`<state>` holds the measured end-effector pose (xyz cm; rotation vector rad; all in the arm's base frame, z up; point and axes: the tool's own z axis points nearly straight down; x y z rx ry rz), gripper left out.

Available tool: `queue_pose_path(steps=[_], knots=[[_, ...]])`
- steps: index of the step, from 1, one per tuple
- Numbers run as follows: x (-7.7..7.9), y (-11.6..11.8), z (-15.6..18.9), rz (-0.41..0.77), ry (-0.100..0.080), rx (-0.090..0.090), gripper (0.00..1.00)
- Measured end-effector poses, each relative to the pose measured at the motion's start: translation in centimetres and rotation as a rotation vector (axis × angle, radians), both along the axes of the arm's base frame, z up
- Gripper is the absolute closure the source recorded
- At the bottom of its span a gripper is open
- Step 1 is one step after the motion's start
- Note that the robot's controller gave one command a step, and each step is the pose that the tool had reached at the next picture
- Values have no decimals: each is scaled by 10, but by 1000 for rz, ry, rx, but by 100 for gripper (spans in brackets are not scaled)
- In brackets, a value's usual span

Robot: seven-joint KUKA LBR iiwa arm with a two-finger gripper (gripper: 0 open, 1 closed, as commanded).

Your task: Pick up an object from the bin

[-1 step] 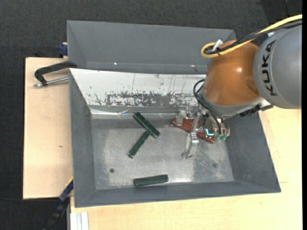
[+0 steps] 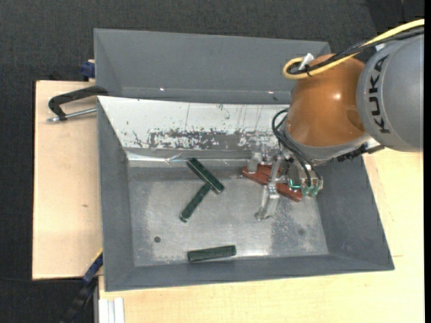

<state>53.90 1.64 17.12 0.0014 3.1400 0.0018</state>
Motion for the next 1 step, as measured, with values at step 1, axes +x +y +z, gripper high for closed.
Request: queue_pose_path(steps=[1], knots=[[30,46,-44,64,-10,-1,0]])
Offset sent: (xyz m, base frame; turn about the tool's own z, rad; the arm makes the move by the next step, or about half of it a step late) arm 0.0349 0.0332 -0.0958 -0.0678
